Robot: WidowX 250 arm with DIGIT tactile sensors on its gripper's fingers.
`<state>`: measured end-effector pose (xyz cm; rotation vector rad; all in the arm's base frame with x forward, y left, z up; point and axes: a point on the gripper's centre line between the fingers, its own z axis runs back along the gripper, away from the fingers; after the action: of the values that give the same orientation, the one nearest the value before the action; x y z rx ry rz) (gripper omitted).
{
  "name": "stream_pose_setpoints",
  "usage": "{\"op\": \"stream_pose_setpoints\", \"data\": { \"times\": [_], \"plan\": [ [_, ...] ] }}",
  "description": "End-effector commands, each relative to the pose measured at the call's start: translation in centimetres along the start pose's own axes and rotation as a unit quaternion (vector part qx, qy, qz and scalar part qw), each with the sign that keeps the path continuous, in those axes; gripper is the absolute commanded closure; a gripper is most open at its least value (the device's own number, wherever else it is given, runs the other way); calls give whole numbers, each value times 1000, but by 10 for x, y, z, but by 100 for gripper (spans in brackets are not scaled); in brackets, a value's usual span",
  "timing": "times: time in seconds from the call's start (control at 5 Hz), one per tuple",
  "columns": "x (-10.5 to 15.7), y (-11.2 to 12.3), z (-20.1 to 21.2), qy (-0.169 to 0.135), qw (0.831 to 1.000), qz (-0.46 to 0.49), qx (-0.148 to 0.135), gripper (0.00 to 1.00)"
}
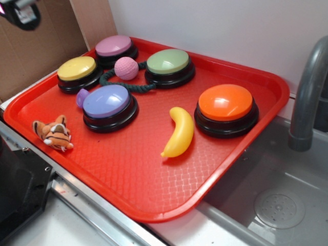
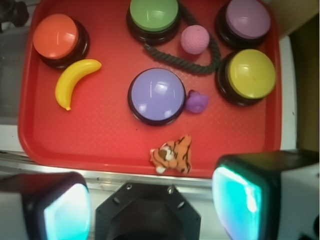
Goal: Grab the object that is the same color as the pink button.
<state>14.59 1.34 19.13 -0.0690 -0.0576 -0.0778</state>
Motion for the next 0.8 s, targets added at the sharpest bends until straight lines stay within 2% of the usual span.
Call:
{"op": "stream_pose_setpoints", "data": {
  "times": [0.0, 0.2, 0.4, 0.6],
  "plan": [
    [48, 42, -34, -42, 996, -56, 61, 0],
    [63, 53, -49, -67, 993, -65, 76, 0],
    [91, 67, -77, -76, 989, -105, 78, 0],
    [105, 74, -94, -94, 985, -120, 85, 0]
  ]
}}
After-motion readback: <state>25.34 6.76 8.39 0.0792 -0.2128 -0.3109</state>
